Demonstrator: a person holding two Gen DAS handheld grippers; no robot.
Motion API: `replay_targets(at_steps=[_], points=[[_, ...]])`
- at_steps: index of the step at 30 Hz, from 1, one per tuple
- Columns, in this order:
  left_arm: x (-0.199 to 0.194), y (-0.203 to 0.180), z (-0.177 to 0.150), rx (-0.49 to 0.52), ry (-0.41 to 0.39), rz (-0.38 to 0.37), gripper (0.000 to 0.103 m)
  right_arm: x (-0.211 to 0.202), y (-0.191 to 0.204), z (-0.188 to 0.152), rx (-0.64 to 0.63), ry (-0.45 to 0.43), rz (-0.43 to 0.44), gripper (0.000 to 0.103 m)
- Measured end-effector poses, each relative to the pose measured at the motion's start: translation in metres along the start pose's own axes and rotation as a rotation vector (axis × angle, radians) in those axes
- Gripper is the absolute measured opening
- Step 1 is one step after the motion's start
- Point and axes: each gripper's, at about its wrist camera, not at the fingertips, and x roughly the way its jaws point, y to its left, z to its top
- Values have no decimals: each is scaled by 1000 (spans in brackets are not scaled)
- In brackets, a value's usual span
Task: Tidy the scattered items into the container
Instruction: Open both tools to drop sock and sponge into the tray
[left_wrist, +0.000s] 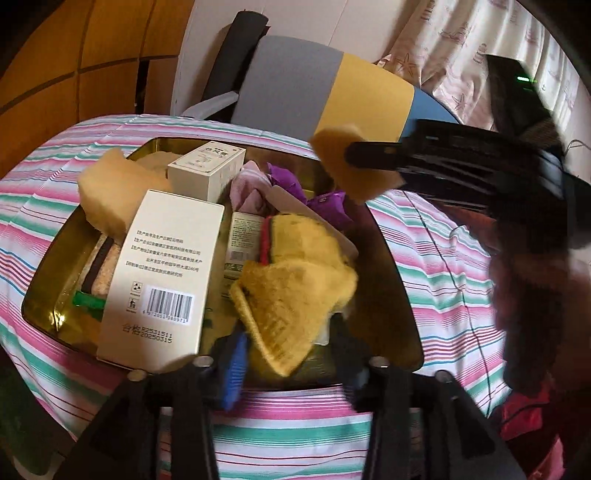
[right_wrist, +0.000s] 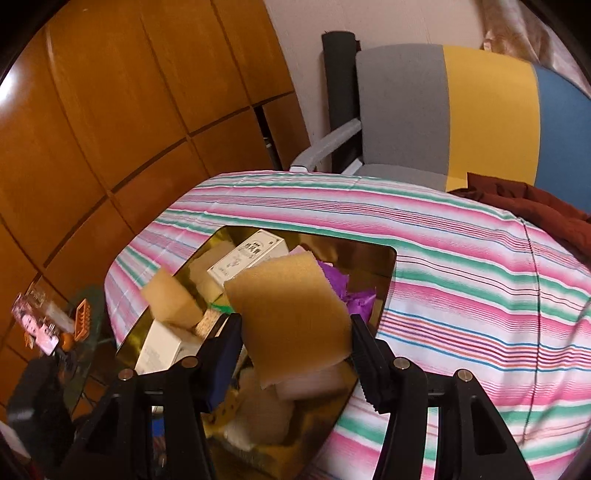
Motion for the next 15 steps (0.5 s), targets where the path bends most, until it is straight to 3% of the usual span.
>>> replay_targets(at_steps=[6,11,15], points=[[-7,-3,-2,19,-4,16,51,31,-16,8,102,22,-6,68],[-34,-3,-4,42,-134,1,51,15,-19,3,118,-22,-13,70],[-38,-1,0,40,-171,1,51,-1,-16,-5,105,-54,-13,69]])
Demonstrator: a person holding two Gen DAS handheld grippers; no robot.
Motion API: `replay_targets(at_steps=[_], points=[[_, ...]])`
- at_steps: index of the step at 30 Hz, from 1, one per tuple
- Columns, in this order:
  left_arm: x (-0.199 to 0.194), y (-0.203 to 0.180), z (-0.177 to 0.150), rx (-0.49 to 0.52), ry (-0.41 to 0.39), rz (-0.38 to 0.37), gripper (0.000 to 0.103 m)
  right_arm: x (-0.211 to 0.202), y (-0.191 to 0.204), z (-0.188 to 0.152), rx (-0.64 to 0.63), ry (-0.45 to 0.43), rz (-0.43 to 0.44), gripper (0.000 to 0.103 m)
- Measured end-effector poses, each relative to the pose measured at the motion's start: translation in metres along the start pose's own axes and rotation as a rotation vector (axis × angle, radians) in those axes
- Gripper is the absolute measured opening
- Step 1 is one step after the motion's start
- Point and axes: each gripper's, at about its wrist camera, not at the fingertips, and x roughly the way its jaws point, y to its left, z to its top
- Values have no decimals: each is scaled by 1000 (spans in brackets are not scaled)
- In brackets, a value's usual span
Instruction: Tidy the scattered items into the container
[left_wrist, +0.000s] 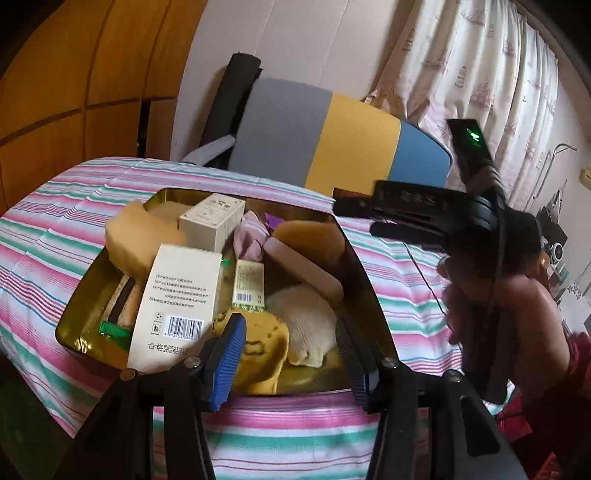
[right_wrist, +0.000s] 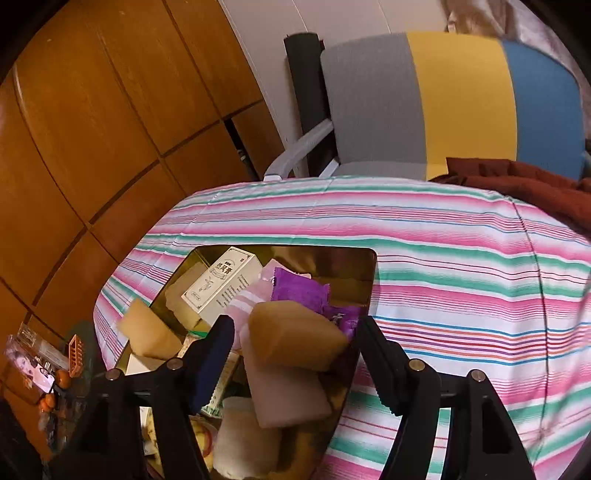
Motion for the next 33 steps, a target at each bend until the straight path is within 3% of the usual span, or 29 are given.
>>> replay_targets(at_steps=[5,11,16,19,21,22,27,33], points=[[23,3,2,-6,72,9,40,-11,5,-10,24,-9,37,69],[47,-8,9,46,95,-50,40,-14,10,-15,42,-10,54,69],[28,1,17,-29,56,-64,43,-24,9,-17,60,-19,64,69],[7,13,24,-53,-2,0,46,-32,11,-19,42,-29,54,73],[-2,19,30,-56,-28,64,47,-36,16,-20,28,-35,19,100],[-7,23,34,-58,-35,104,47,-39,19,-21,23,-46,-10,103],[-27,45,47,-118,-58,191,48,-40,40,-20,-48,-36,-18,103],[-51,55,50,-113,-108,305,52,-37,64,-26,-120,-10,-36,103]])
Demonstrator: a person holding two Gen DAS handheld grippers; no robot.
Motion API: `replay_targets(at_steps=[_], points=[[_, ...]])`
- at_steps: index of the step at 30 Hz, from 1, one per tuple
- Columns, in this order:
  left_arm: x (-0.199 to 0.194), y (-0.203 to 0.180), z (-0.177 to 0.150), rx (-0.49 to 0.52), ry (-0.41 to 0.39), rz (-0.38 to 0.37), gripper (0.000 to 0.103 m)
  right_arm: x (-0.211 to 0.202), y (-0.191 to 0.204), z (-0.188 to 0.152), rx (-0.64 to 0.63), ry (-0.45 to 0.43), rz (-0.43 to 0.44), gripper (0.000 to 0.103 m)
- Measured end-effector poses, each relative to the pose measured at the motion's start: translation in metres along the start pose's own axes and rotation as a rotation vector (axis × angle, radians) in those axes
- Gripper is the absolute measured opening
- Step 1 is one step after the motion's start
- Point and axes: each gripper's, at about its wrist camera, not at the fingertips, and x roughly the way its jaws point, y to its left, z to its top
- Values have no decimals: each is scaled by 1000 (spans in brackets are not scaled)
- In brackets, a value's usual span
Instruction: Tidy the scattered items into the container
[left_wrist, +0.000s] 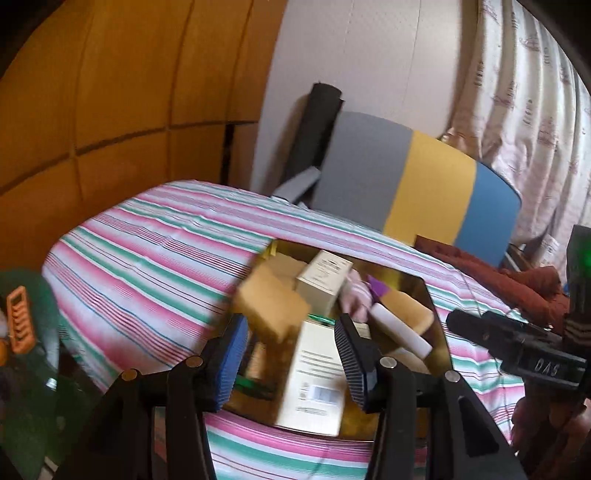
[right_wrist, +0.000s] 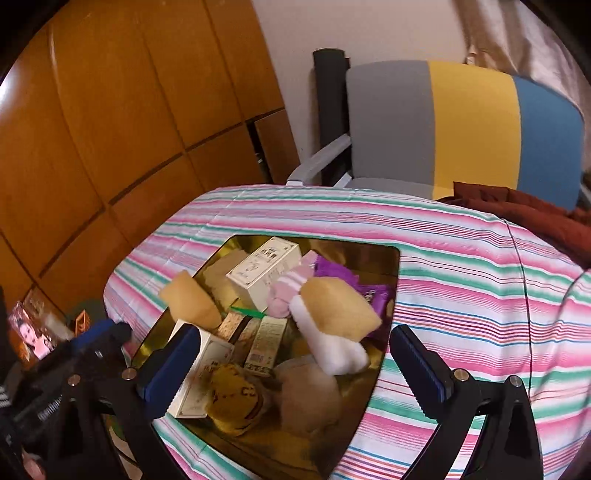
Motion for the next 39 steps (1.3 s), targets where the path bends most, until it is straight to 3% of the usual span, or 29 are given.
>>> replay_targets(at_steps=[4,7,13,17,21,26,34,39], points=[[-5,3,2,21,-6,54,61,11,19,-4,-42,49,-29,103],[-8,4,2,49,-20,68,64,16,34,-6,-72,60,-32,103],[-3,1,0,78,13,177,65,23,55,-7,-111,97,-84,103],[0,4,-3,55,38,171,65,24,55,-4,-85,100,-108,103],[3,-2,-5,83,60,211,64,23,53,-3,-67,97,-138,103],[7,-10,-7,99,89,194,62,23,54,-3,-91,86,-191,103],[15,-14,-4,61,124,161,62,24,46,-2,-56,82,-210,103],[15,-21,-7,81,103,187,62,26,40,-2,-32,86,-209,103]])
